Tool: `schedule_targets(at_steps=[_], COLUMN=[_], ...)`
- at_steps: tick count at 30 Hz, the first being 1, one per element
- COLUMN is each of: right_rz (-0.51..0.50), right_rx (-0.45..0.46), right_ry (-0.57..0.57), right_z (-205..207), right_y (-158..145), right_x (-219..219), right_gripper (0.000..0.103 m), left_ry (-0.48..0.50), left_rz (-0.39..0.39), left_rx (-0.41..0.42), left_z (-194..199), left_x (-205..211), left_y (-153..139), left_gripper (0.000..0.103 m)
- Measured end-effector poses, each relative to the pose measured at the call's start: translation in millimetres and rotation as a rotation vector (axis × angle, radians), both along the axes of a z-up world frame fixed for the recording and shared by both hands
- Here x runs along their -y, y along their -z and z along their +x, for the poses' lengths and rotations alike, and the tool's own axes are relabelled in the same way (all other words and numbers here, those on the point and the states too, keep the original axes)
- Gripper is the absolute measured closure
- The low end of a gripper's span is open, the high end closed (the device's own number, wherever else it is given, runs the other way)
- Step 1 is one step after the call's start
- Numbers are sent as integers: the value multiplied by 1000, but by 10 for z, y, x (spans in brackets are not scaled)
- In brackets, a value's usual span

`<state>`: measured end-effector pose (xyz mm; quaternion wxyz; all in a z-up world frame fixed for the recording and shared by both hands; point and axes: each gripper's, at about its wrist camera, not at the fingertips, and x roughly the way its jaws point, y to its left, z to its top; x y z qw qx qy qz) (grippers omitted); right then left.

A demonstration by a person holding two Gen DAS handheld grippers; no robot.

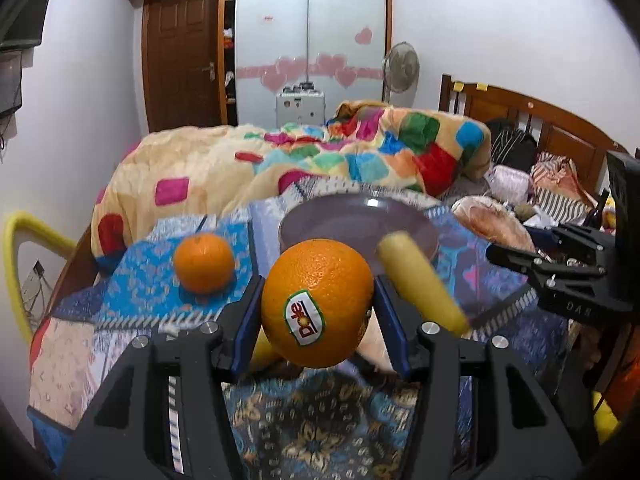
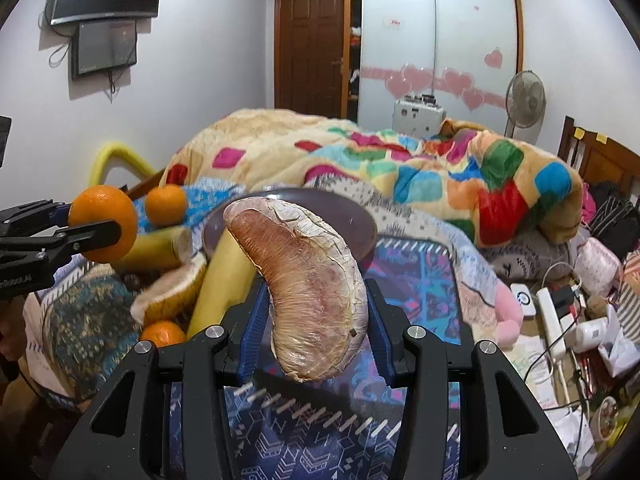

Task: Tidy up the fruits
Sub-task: 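Grasp the Dole-sticker orange with the left tool while the right tool grasps a pomelo segment, then place the orange on the plate with the left tool while the right tool sets the segment beside it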

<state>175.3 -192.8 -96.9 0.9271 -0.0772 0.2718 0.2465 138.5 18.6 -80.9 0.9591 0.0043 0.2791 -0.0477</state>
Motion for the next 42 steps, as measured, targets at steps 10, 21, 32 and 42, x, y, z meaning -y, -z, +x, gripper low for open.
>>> schedule_targets(at_steps=[10, 21, 32, 42], right_rz=[66, 85, 17, -60], right_rx=[62, 91, 26, -94], right_ry=[24, 41, 50, 32], right_z=[180, 520, 956, 1268], right_y=[-255, -346, -168, 87], right_x=[1, -117, -320, -498], right_gripper=[60, 60, 60, 60], left_ry=[-14, -21, -25, 1], left_rz=[20, 23, 7, 3], left_rx=[63, 27, -87, -262], left_z=[356, 824, 1329, 1792], left_x=[104, 116, 49, 48], left_y=[-265, -276, -196, 62], left_gripper=[49, 49, 49, 49])
